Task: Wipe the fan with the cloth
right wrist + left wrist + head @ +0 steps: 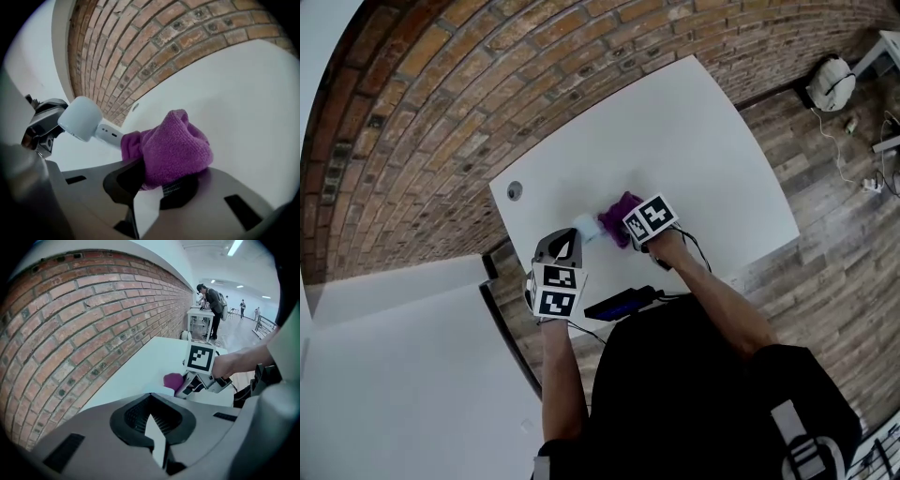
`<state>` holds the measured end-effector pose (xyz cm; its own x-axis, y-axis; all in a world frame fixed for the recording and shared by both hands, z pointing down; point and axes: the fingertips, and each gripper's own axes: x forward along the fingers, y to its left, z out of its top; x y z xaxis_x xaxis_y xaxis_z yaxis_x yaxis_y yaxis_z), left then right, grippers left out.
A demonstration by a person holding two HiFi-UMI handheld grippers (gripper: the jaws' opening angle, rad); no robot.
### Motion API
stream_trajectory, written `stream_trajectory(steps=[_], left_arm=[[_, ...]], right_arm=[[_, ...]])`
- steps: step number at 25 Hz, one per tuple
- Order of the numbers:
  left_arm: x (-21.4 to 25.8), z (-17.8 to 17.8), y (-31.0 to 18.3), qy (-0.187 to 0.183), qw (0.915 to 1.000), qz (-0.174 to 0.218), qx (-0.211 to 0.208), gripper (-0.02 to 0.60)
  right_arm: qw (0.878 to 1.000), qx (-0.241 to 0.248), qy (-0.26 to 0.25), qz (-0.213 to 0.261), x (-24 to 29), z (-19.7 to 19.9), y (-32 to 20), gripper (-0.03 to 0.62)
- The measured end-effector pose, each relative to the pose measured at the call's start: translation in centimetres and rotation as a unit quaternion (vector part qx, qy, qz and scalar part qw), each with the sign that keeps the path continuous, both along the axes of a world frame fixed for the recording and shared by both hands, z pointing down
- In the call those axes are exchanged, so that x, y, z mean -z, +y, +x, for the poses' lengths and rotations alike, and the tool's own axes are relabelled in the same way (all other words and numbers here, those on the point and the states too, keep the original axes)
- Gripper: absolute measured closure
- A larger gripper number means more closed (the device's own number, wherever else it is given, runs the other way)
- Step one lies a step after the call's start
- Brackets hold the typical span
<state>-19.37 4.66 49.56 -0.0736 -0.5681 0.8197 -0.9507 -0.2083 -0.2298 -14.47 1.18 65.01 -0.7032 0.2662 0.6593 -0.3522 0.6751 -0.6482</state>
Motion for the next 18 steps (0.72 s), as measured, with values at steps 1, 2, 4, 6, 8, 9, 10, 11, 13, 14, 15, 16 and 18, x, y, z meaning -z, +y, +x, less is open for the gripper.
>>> stream_trajectory(steps=[1,2,4,6,8,9,10,11,13,14,15,16,18], left_arm=[[0.1,0.1,-0.2,0.001,1.0,0.006,-0.001,0.581],[0.2,0.1,-0.4,0.001,0.9999,0.013,-0.003,0.581],[0.2,0.1,-0.6,0.001,0.9998,0.021,-0.007,0.581],[0.1,0.0,-0.5,0.001,0.9999,0.017,-0.004,0.581],[0.1,0.0,-0.3,0.003,0.9999,0.012,0.0,0.581],[0.1,0.0,-0.3,0.004,0.9999,0.011,0.002,0.581],[0.1,0.0,-0.3,0.004,0.9999,0.012,0.002,0.581],[0.1,0.1,-0.3,0.004,0.9999,0.013,0.002,0.581],[0.1,0.1,-0.3,0.004,0.9999,0.011,0.002,0.581],[0.1,0.1,-0.4,0.004,0.9999,0.01,0.002,0.581],[0.1,0.1,-0.4,0.005,0.9999,0.011,0.003,0.581],[0.1,0.0,-0.4,0.005,0.9999,0.011,0.004,0.581],[0.0,0.0,-0.3,0.006,0.9999,0.013,0.005,0.581]], right_arm=[[0.999,-0.01,0.006,0.031,0.5,0.5,-1.2,0.525],[0.998,-0.027,0.002,0.059,1.4,0.8,-2.6,0.525],[0.995,-0.058,-0.044,0.075,4.4,0.2,-4.6,0.525],[0.99,-0.071,-0.117,0.029,7.7,-1.3,-4.6,0.525],[0.983,-0.069,-0.165,-0.044,9.5,-2.8,-3.0,0.525],[0.979,-0.068,-0.173,-0.078,9.5,-3.4,-2.1,0.525],[0.977,-0.072,-0.171,-0.103,8.9,-3.8,-1.4,0.525],[0.977,-0.08,-0.162,-0.115,7.9,-3.8,-1.0,0.525],[0.983,-0.086,-0.124,-0.106,5.3,-3.5,-0.9,0.525],[0.987,-0.08,-0.103,-0.093,4.0,-3.3,-0.8,0.525],[0.991,-0.071,-0.084,-0.078,2.8,-3.1,-0.6,0.525],[0.994,-0.061,-0.068,-0.063,1.8,-3.0,-0.4,0.525],[0.998,-0.037,-0.039,-0.038,0.5,-2.7,-0.3,0.525]])
